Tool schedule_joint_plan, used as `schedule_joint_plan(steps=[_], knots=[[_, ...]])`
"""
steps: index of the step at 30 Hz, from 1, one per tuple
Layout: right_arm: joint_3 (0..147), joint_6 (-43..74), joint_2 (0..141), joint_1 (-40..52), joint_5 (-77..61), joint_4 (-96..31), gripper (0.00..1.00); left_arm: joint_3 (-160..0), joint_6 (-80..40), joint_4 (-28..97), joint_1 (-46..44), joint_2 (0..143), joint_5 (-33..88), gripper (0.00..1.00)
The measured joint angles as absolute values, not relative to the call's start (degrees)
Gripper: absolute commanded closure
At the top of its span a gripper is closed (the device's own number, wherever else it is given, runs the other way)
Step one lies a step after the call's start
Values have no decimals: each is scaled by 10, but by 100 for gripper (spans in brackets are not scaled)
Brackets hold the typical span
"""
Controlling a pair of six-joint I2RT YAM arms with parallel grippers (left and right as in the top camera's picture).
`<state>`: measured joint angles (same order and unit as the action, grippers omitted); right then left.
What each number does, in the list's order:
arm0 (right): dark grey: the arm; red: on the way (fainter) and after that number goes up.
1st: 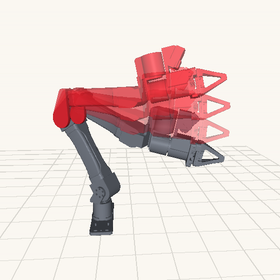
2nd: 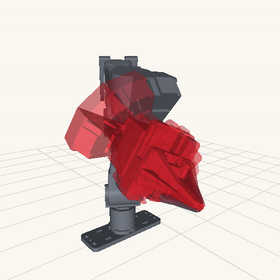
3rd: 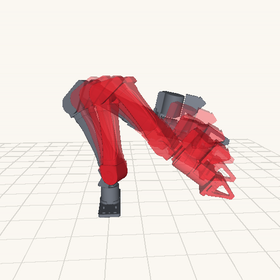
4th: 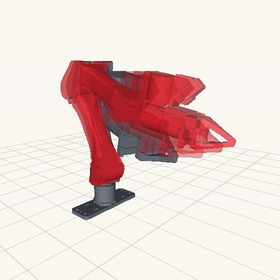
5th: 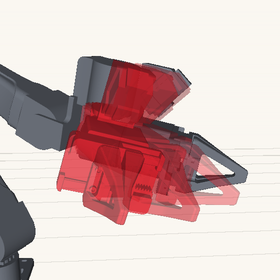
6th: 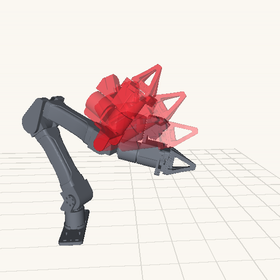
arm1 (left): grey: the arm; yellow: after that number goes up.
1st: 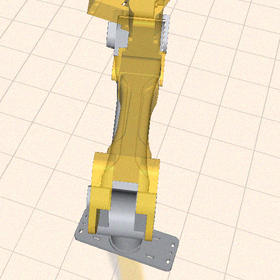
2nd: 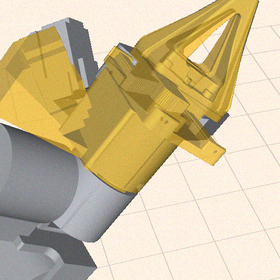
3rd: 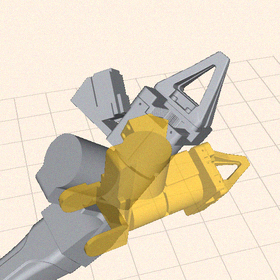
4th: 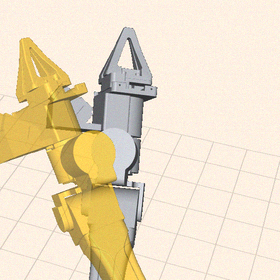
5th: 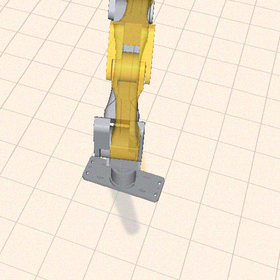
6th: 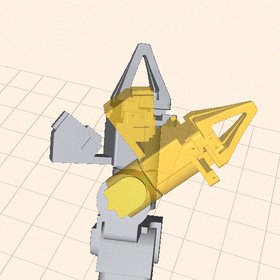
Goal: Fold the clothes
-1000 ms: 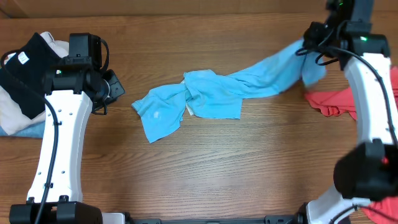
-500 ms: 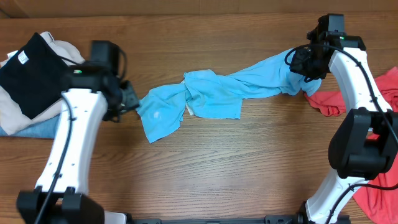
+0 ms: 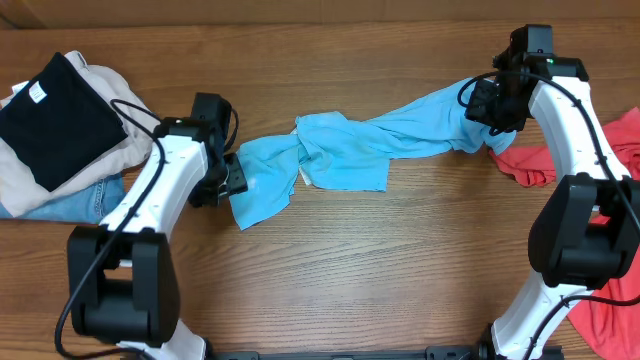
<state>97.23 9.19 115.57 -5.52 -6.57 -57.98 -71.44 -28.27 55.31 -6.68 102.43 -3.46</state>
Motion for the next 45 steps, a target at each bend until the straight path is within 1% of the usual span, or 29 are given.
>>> schedule_joint_plan(steps=[5,7,8,9,11,14,15,21,27,31,34,40,45], knots=[[972,92,1156,-55,-66,-584,57,-714,-278,510,-68,1064,-17,42],[972,92,1156,-55,-66,-585,58,-714,-277,496,-68,1082,-14,44],[972,92,1156,-55,-66,-585,58,-714,-274,487,-68,1093,-11,47],[972,92,1156,-55,-66,-585,57,-714,-272,477,-68,1102,-8,53],[972,92,1156,-55,-66,-586,57,-714,-268,462,-68,1114,5,69],[972,92,1156,-55,-66,-585,58,-713,-256,440,-68,1117,22,87],[972,92,1156,-55,-66,-585,57,-713,-251,433,-68,1117,27,96],[972,92,1156,-55,-66,-585,57,-714,-234,442,-68,1117,39,96],[972,92,1156,-55,-66,-588,58,-732,-218,498,-68,1093,42,96],[972,91,1156,-55,-66,-603,58,-784,-207,557,-68,1018,43,96],[972,91,1156,-55,-66,-618,57,-842,-194,579,-68,942,43,96],[972,90,1156,-55,-67,-669,58,-934,-181,577,-68,808,48,96],[972,52,1156,-51,-113,-705,58,-955,-179,566,-68,754,48,96]])
